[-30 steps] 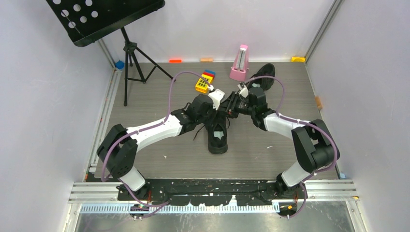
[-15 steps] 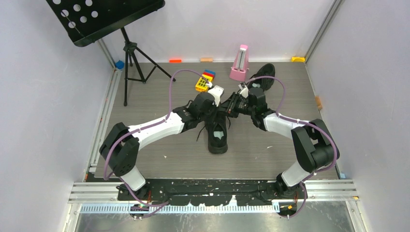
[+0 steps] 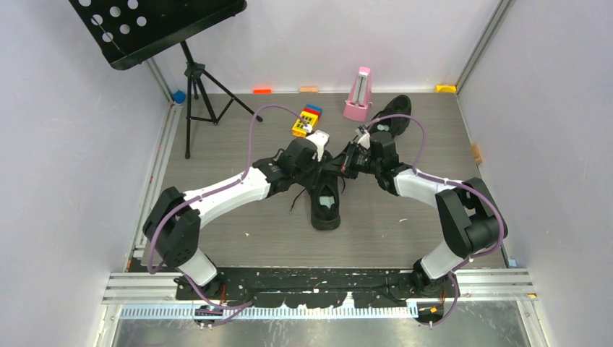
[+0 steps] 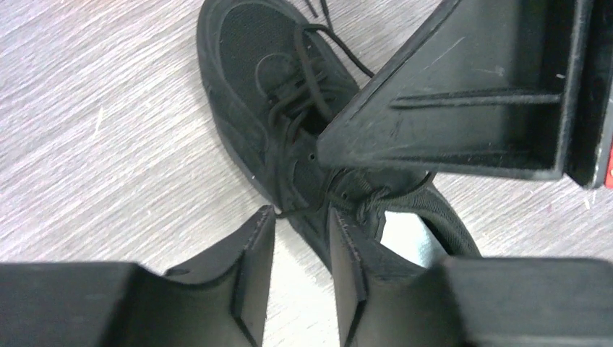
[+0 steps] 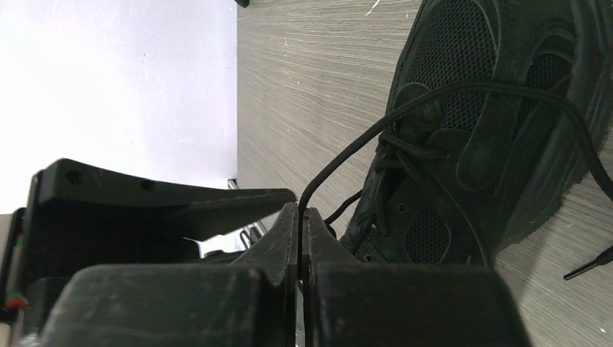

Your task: Tie the shoes

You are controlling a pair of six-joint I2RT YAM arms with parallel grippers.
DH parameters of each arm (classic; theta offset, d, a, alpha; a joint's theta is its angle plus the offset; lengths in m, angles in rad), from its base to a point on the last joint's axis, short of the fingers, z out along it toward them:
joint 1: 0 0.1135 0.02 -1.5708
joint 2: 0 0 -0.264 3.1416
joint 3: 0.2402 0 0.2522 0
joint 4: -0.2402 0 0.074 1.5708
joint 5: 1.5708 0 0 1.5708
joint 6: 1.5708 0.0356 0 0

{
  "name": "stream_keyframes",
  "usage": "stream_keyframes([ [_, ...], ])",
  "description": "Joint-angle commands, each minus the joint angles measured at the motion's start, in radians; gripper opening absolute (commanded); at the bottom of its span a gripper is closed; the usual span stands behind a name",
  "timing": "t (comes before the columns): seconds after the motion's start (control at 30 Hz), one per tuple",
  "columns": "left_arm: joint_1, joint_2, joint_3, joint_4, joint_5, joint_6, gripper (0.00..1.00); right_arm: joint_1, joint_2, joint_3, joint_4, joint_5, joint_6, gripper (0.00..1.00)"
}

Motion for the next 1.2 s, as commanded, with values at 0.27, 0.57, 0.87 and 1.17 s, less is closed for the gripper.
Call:
stream_keyframes([
  [0.27,0.197,-0.097,0.087,-0.08,0.332,-0.155,0.52,0.005,-0.014,0.058,-0.002,-0.074,-0.111,0.0],
  [0.57,0.236,0.2,0.39,-0.231,0.499,-0.247,0.52,0.005,-0.021,0.068,-0.028,-0.086,-0.138,0.0],
  [0.87,0.24,0.335,0.479,-0.264,0.574,-0.295,0.46,0.005,-0.023,0.068,-0.035,-0.088,-0.143,0.0],
  [1.17,0.265,0.289,0.447,-0.257,0.576,-0.289,0.0,0.005,-0.031,0.064,-0.055,-0.061,-0.155,0.0],
])
